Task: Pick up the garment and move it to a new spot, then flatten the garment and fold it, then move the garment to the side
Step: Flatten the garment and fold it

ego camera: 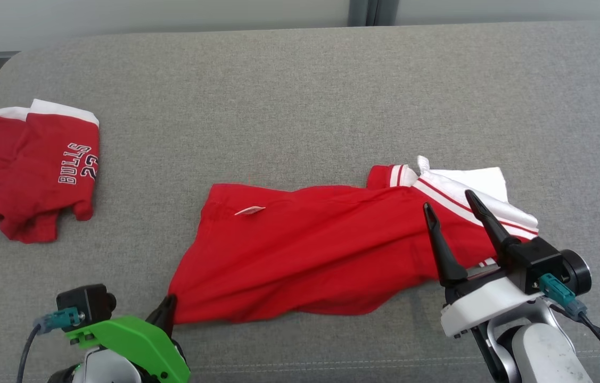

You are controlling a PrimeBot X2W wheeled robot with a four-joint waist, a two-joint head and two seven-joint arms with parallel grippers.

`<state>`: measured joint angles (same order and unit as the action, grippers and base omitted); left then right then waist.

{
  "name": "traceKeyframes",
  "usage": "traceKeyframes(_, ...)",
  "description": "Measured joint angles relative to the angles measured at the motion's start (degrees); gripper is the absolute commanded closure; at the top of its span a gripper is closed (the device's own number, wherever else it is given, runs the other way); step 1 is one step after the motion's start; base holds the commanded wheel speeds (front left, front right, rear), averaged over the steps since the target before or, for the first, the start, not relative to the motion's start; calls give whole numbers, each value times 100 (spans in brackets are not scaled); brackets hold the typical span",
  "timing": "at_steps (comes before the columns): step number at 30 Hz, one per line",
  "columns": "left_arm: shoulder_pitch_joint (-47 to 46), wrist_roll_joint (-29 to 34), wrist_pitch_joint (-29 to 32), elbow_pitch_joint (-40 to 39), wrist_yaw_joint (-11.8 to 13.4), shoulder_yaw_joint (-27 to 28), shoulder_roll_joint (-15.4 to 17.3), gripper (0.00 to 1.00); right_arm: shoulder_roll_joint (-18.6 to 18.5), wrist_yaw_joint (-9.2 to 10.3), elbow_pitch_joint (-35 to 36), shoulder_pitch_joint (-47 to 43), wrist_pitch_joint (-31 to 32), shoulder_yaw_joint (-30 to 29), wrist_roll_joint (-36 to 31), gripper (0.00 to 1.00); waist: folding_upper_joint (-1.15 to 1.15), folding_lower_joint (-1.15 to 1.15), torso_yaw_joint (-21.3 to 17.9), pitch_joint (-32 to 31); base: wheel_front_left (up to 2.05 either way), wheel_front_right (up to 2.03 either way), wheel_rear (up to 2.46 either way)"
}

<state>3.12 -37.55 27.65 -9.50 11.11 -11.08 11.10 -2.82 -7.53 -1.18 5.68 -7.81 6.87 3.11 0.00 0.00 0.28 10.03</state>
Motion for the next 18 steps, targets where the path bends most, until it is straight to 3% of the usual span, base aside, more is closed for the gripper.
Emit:
traceKeyframes(8,215,170,-247,489,79,-46,-19,100,-1,0,-27,4,15,-3,-4,0,0,0,49,29,0,0,0)
traceKeyframes(9,215,189,-265,549,75,-58,-23,93,0,0,-32,4,15,-2,-4,0,0,0,53,26,0,0,0)
traceKeyframes(10,215,193,-304,606,74,-67,-29,34,-1,0,-37,4,15,0,-4,0,0,0,55,21,0,0,0)
traceKeyframes(11,214,215,-371,645,75,-62,-43,0,-1,0,-42,4,15,1,-4,0,0,0,56,14,0,0,0)
traceKeyframes(18,178,328,-1027,829,-31,16,-91,0,0,0,-80,2,22,-18,7,0,0,0,52,-85,0,0,0)
